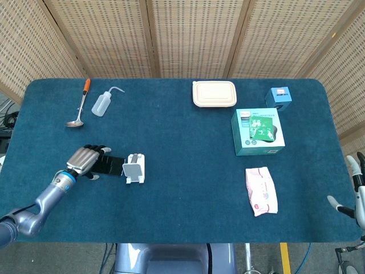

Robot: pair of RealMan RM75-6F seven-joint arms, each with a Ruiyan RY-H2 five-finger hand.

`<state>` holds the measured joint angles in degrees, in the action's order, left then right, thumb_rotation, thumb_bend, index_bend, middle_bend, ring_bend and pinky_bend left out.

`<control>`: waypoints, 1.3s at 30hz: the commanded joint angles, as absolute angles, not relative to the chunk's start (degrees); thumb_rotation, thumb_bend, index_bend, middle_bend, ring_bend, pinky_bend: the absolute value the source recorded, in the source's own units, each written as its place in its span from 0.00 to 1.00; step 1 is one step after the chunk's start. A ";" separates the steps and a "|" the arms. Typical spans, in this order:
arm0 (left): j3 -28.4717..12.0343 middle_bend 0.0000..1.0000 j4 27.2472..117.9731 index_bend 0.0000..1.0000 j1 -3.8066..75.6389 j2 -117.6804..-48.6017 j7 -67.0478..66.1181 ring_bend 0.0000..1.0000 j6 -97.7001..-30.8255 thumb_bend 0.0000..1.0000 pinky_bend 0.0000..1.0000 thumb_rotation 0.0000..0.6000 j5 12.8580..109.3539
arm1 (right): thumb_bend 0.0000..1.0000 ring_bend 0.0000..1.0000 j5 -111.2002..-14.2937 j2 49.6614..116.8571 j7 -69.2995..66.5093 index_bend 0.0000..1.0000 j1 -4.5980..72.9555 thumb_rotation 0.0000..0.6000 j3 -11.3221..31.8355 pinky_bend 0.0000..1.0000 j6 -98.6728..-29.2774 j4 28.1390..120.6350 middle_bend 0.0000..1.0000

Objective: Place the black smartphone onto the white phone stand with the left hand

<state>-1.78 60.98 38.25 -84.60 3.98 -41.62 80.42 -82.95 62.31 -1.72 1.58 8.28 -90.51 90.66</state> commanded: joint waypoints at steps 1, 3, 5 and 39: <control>-2.11 0.19 60.49 0.18 38.34 -85.47 2.48 0.20 -41.15 0.02 0.20 1.00 78.99 | 0.00 0.00 -82.84 62.28 -1.91 0.00 1.60 1.00 8.32 0.00 -90.42 90.61 0.00; -2.20 0.19 60.28 0.18 38.39 -85.76 2.18 0.20 -40.93 0.02 0.20 1.00 78.49 | 0.00 0.00 -82.78 62.25 -2.06 0.00 1.61 1.00 8.33 0.00 -90.35 90.61 0.00; -2.24 0.20 60.02 0.19 38.44 -86.10 1.78 0.20 -40.85 0.03 0.21 1.00 78.12 | 0.00 0.00 -82.71 62.22 -2.20 0.00 1.63 1.00 8.35 0.00 -90.26 90.62 0.00; -2.55 0.43 65.77 0.42 35.08 -78.13 -0.35 0.41 -52.89 0.05 0.36 1.00 80.76 | 0.00 0.00 -83.25 61.70 -3.34 0.00 1.43 1.00 8.07 0.00 -90.51 91.08 0.00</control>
<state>-2.77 64.83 35.45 -79.49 -0.36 -51.38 79.52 -83.24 61.71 -3.34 1.43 8.08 -90.52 91.08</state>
